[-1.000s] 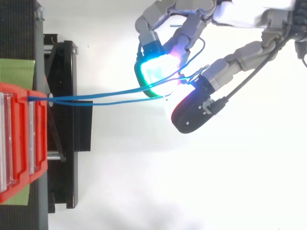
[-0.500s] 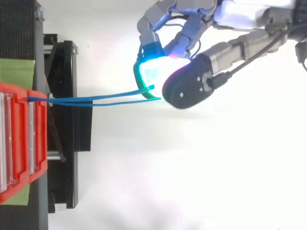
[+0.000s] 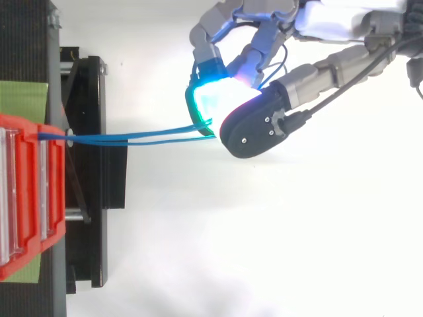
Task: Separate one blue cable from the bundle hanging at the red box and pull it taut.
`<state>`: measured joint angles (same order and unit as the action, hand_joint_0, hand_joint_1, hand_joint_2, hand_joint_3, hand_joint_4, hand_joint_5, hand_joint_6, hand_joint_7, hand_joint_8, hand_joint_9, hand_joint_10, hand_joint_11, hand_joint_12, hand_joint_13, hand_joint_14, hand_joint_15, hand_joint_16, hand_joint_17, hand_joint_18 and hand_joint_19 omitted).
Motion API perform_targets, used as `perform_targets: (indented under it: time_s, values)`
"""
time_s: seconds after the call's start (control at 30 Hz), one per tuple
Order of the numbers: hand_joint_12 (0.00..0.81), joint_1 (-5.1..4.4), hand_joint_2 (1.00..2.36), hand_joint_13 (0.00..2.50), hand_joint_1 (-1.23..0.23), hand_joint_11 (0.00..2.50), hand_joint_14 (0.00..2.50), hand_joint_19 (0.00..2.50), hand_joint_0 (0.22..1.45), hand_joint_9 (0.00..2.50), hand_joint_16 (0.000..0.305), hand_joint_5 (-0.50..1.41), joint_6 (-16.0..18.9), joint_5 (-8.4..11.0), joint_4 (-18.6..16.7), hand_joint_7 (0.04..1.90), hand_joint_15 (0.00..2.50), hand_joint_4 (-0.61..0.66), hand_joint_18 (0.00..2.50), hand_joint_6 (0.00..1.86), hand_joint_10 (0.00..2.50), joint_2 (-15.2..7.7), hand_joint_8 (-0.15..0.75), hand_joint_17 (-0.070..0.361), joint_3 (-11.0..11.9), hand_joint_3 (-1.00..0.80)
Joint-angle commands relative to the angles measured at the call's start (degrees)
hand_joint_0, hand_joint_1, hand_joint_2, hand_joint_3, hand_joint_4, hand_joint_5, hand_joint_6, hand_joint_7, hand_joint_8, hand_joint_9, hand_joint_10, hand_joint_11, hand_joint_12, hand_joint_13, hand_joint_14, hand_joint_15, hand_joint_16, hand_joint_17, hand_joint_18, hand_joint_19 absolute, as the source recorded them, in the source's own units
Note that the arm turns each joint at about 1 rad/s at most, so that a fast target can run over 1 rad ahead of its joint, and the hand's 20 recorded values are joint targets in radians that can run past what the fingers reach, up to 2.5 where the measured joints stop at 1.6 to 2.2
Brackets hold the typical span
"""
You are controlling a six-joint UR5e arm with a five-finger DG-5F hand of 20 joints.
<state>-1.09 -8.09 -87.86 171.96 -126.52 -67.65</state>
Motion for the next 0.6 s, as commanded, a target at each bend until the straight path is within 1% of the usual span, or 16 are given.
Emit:
perform_targets:
  time_s: [0.0, 0.1, 0.13, 0.37, 0.57]
  values:
    - [0.318, -0.14, 1.02, 0.80, -0.87, 1.01, 0.02, 0.51, 0.70, 1.11, 0.038, -0.16, 0.0, -0.04, 0.0, 1.36, 0.58, 0.06, 0.68, 0.91, 0.02, 0.0, 0.286, 0.087, 0.0, -0.32]
    - [0.311, -0.14, 1.00, 0.80, -0.89, 1.01, 0.02, 0.49, 0.75, 1.11, 0.038, -0.16, 0.0, -0.04, 0.0, 1.44, 0.57, 0.04, 0.68, 0.91, 0.02, 0.0, 0.275, 0.085, 0.0, -0.47]
    - [0.309, -0.14, 1.00, 0.79, -0.89, 1.01, 0.02, 0.48, 0.76, 1.11, 0.037, -0.16, 0.0, -0.04, 0.0, 1.51, 0.57, 0.06, 0.68, 0.91, 0.02, 0.0, 0.273, 0.084, 0.0, -0.50]
    - [0.302, -0.14, 1.00, 0.79, -0.93, 1.01, 0.02, 0.48, 0.72, 1.12, 0.037, -0.15, 0.0, 0.05, 0.0, 1.49, 0.57, 0.08, 0.68, 0.92, 0.02, 0.0, 0.266, 0.082, 0.0, -0.50]
    - [0.301, -0.23, 1.00, 0.79, -0.95, 1.02, 0.02, 0.48, 0.70, 1.12, 0.036, -0.14, 0.0, -0.04, 0.0, 1.47, 0.57, 0.08, 0.67, 0.92, 0.02, 0.0, 0.266, 0.081, 0.0, -0.50]
